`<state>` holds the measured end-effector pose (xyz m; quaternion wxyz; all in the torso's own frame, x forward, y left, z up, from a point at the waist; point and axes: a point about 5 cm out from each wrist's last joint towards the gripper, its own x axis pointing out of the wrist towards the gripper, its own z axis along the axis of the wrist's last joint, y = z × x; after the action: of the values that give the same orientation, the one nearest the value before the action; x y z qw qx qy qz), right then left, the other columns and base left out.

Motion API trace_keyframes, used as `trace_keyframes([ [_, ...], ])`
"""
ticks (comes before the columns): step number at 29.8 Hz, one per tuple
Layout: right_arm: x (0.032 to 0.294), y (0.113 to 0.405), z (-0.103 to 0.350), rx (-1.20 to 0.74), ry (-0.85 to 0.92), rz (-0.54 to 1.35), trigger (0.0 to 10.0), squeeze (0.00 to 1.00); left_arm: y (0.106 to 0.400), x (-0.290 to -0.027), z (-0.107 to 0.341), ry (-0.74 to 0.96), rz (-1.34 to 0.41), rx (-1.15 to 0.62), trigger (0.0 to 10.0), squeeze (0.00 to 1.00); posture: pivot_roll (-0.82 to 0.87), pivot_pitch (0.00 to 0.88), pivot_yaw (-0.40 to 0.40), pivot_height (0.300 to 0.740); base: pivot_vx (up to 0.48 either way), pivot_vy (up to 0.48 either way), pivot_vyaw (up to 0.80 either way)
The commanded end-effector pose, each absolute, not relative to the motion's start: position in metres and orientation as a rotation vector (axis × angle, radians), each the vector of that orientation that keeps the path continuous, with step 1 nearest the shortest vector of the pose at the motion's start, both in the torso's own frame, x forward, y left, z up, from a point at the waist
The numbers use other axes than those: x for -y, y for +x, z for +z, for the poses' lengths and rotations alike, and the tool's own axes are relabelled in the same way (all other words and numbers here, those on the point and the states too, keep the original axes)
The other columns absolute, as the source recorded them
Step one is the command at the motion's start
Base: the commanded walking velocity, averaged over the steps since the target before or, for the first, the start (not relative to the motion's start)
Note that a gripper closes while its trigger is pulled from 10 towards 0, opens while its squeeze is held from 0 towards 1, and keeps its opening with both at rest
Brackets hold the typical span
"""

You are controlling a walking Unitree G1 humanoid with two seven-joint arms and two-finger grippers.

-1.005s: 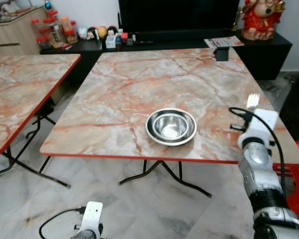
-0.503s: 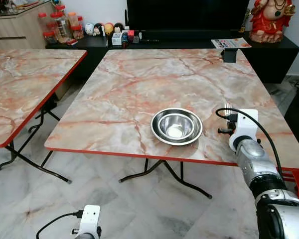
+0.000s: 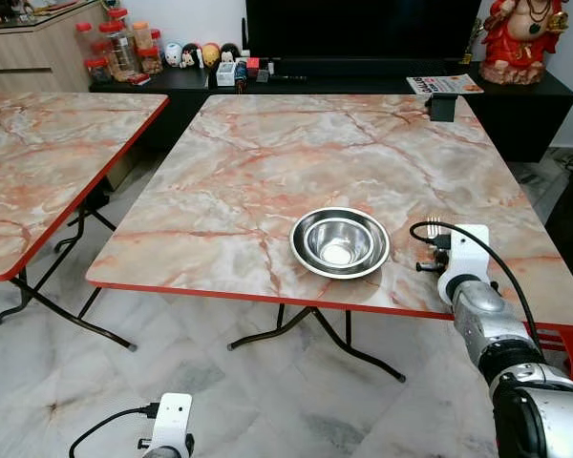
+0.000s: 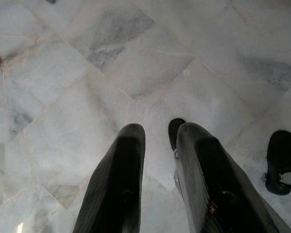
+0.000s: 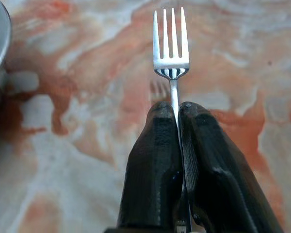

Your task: Setting the table

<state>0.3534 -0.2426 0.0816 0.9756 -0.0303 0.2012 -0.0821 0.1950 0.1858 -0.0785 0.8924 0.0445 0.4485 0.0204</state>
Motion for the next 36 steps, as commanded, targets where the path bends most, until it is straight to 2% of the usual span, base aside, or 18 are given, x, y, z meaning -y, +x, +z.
trace_keyframes([
  [1, 0.2414, 0.3573, 0.0867, -0.393, -0.06, -0.168, 10.0, 0.0, 0.1906, -0.1897, -0.0803, 0.093, 0.062, -0.942, 10.0, 0.0, -0.09, 0.0, 0.015, 0.74, 0.0, 0.0, 0.0],
  [25, 0.2409, 0.3608, 0.092, -0.359, -0.039, -0.187, 10.0, 0.0, 0.1903, -0.1923, -0.0801, 0.104, 0.068, -0.943, 10.0, 0.0, -0.08, 0.0, 0.02, 0.74, 0.0, 0.0, 0.0],
  [29, 0.2397, 0.3608, 0.0916, -0.359, -0.04, -0.185, 10.0, 0.0, 0.1904, -0.1928, -0.0799, 0.11, 0.066, -0.943, 10.0, 0.0, -0.08, 0.0, 0.019, 0.74, 0.244, 0.0, 0.0],
  [36, 0.2388, 0.3615, 0.0925, -0.354, -0.041, -0.183, 10.0, 0.0, 0.1915, -0.193, -0.0793, 0.116, 0.066, -0.938, 10.0, 0.0, -0.08, 0.0, 0.019, 0.74, 0.256, -0.342, 0.0],
])
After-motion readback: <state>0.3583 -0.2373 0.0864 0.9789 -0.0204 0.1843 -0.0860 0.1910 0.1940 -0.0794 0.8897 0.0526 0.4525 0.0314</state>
